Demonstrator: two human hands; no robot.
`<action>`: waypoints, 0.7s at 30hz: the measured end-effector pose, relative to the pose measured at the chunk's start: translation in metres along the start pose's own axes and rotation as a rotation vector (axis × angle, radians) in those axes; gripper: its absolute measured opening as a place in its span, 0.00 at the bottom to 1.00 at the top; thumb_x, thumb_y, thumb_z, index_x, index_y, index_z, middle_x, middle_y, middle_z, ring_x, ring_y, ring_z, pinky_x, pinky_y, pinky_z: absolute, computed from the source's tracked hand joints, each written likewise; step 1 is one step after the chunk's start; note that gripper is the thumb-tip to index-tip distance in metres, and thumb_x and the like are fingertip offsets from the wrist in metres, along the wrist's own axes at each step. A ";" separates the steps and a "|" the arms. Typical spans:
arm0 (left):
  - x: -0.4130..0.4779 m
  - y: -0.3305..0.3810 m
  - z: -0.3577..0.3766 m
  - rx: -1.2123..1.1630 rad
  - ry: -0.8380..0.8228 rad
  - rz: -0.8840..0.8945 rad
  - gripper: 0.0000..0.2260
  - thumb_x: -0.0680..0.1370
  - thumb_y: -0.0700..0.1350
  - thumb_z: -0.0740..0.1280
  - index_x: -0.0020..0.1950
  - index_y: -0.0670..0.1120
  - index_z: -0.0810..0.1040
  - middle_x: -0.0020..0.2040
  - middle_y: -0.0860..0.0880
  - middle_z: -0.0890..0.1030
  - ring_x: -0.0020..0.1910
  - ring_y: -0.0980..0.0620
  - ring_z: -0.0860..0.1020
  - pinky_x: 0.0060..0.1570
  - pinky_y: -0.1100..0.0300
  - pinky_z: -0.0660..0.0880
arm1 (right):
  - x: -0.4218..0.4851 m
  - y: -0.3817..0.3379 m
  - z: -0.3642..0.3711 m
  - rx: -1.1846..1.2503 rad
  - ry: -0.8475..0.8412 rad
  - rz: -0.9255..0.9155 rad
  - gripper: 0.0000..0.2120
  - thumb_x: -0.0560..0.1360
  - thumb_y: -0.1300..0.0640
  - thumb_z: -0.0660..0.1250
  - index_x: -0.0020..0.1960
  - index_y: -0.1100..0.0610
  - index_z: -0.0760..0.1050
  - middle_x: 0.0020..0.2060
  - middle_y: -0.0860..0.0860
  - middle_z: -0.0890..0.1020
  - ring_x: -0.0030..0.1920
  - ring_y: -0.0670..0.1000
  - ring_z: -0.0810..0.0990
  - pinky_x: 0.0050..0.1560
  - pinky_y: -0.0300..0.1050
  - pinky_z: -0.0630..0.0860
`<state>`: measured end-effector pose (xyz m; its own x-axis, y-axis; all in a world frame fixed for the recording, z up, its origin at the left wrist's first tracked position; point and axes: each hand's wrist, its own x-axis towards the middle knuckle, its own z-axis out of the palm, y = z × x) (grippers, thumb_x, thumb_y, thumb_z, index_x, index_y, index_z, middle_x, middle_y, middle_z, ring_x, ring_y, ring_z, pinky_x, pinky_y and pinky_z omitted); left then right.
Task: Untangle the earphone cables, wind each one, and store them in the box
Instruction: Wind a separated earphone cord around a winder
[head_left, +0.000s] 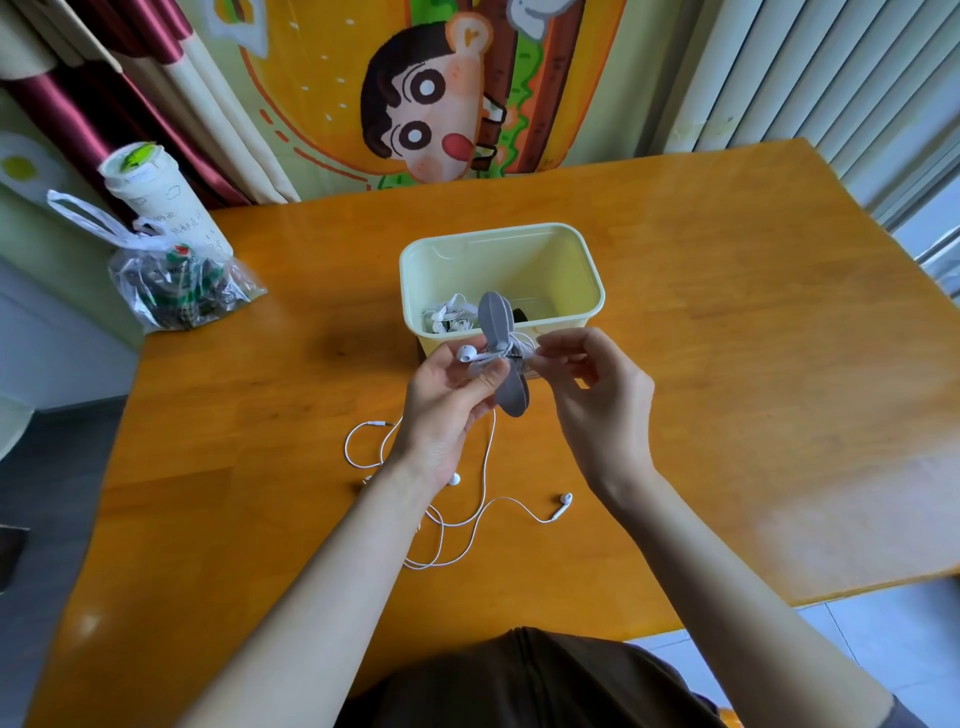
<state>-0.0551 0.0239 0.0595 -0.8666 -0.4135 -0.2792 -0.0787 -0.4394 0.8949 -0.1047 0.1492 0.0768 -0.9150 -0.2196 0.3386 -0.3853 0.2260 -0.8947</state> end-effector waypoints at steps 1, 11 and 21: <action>0.000 0.000 0.000 0.037 -0.002 0.014 0.19 0.64 0.44 0.73 0.54 0.45 0.77 0.49 0.46 0.82 0.52 0.47 0.80 0.53 0.48 0.75 | 0.001 0.001 -0.001 -0.041 -0.019 -0.030 0.06 0.70 0.65 0.72 0.44 0.56 0.79 0.37 0.45 0.81 0.39 0.43 0.79 0.43 0.31 0.74; 0.002 -0.004 0.000 0.209 -0.016 0.064 0.11 0.70 0.33 0.73 0.48 0.44 0.78 0.41 0.48 0.83 0.42 0.54 0.82 0.44 0.62 0.78 | 0.005 0.006 0.000 -0.171 -0.169 -0.083 0.11 0.66 0.72 0.66 0.36 0.56 0.75 0.32 0.45 0.79 0.37 0.41 0.77 0.39 0.28 0.71; -0.001 -0.006 0.002 0.067 -0.003 -0.044 0.14 0.67 0.41 0.72 0.52 0.45 0.79 0.41 0.51 0.85 0.43 0.54 0.82 0.42 0.63 0.77 | 0.003 0.013 -0.003 -0.157 -0.197 -0.094 0.05 0.71 0.64 0.71 0.47 0.58 0.81 0.41 0.47 0.82 0.41 0.43 0.79 0.44 0.29 0.74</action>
<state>-0.0553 0.0286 0.0549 -0.8630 -0.3927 -0.3180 -0.1495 -0.4027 0.9030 -0.1123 0.1541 0.0670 -0.8391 -0.4240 0.3409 -0.4955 0.3368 -0.8007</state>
